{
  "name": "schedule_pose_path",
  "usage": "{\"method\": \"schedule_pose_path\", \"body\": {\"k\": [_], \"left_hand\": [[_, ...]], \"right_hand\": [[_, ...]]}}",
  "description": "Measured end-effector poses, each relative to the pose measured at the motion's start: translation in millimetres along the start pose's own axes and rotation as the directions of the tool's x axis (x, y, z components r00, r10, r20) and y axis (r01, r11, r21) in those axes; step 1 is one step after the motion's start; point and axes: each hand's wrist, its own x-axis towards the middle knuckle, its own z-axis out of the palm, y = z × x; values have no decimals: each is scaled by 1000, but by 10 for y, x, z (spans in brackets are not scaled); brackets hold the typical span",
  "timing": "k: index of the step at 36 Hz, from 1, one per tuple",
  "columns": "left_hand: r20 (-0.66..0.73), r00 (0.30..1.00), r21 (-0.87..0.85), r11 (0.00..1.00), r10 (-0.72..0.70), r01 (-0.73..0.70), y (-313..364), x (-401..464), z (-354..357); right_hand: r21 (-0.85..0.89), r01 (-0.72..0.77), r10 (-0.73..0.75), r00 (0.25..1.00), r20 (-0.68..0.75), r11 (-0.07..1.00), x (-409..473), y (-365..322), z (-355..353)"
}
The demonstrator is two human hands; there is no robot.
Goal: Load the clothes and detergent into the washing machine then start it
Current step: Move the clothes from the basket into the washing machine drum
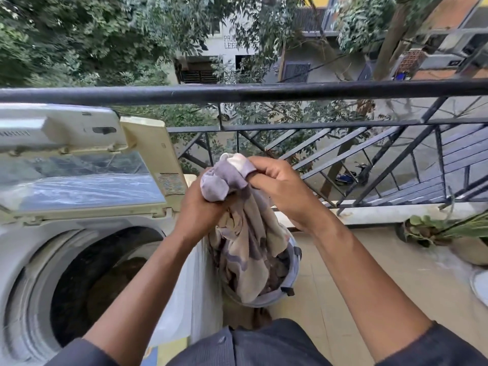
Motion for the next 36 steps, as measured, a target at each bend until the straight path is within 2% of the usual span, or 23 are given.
{"method": "schedule_pose_path", "body": {"k": [2, 4, 7, 9, 11, 14, 16, 20, 24, 26, 28, 31, 34, 36], "left_hand": [[-65, 998, 48, 999, -11, 14, -36, 10, 13], [-75, 997, 69, 997, -14, 19, -62, 6, 7], [-117, 993, 33, 999, 17, -14, -14, -19, -25], [-141, 989, -4, 999, 39, -40, 67, -30, -55], [-150, 985, -9, 996, 89, -92, 154, -27, -99], [-167, 969, -24, 982, 182, -188, 249, -5, -176], [-172, 959, -57, 970, 224, -236, 287, -6, -213], [-183, 947, -37, 961, 262, -273, 296, -25, -219], [-155, 971, 6, 983, 180, -181, 161, -4, -210], [-148, 980, 21, 991, 135, -133, 88, -13, -202], [-127, 986, 43, 994, 108, -104, 47, -32, -184], [-116, 991, 53, 997, 65, -59, 5, -31, -146], [-100, 995, 37, 999, 17, -13, -19, 1, -111], [-14, 1000, 9, 1000, 2, -2, -10, 18, -99]], "right_hand": [[69, -5, 1, 998, 55, 998, -35, 71, -38], [57, -36, 38, 999, -29, 998, -66, 202, -72], [-213, -197, 144, 960, -241, 957, -155, 544, -171], [-454, -300, 214, 949, -230, 839, -244, 866, -273], [-630, -383, 363, 917, -168, 676, -322, 1170, -329], [-696, -520, 528, 817, -233, 496, -382, 1491, -334], [-687, -552, 557, 791, -252, 473, -395, 1661, -346], [-629, -585, 568, 780, -262, 512, -341, 1792, -382], [-469, -670, 520, 743, -422, 575, -159, 1634, -501], [-346, -649, 445, 736, -511, 677, -52, 1435, -609], [-225, -562, 377, 750, -543, 796, 31, 1140, -686], [-130, -380, 270, 822, -501, 916, 74, 574, -692], [-35, -180, 148, 890, -432, 983, 88, 100, -624], [55, -90, 104, 919, -379, 994, 90, -103, -516]]}}
